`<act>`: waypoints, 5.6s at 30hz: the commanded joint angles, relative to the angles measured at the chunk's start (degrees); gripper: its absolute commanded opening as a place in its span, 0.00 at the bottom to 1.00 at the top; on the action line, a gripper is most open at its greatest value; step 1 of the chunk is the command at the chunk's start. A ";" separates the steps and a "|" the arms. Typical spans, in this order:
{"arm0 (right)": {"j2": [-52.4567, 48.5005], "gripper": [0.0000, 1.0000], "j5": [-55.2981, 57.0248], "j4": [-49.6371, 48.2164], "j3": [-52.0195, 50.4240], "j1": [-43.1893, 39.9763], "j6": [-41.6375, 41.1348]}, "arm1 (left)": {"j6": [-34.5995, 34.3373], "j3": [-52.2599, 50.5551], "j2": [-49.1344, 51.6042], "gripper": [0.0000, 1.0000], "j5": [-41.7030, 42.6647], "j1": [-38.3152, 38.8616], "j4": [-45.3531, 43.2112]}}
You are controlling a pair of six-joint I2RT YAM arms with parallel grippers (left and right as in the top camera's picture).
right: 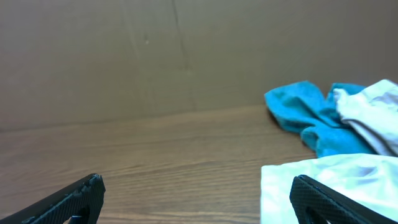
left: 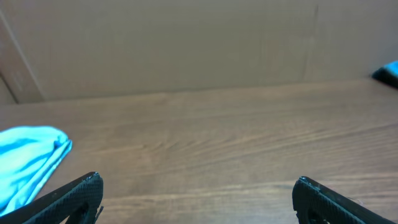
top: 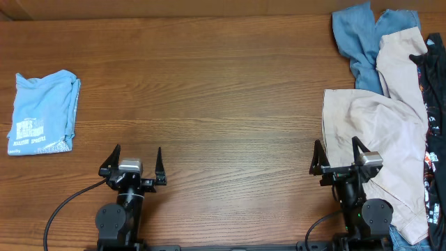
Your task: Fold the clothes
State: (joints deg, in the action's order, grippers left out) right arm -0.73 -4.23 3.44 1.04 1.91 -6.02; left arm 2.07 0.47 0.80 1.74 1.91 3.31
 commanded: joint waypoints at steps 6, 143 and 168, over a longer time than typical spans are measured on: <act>-0.20 1.00 -1.16 4.55 4.90 -0.07 -4.94 | -15.76 2.01 -0.52 1.00 6.10 0.35 1.36; -89.35 0.83 24.00 45.27 58.90 -52.30 1.53 | -14.97 47.91 33.31 1.00 4.28 0.35 38.95; -88.63 0.04 11.98 47.93 67.04 -48.09 1.33 | -14.95 47.91 33.31 1.00 4.26 0.35 38.47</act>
State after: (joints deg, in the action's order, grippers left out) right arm -89.65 14.83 49.84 61.36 -49.28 -4.47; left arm -14.41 47.20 33.93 6.63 1.91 42.28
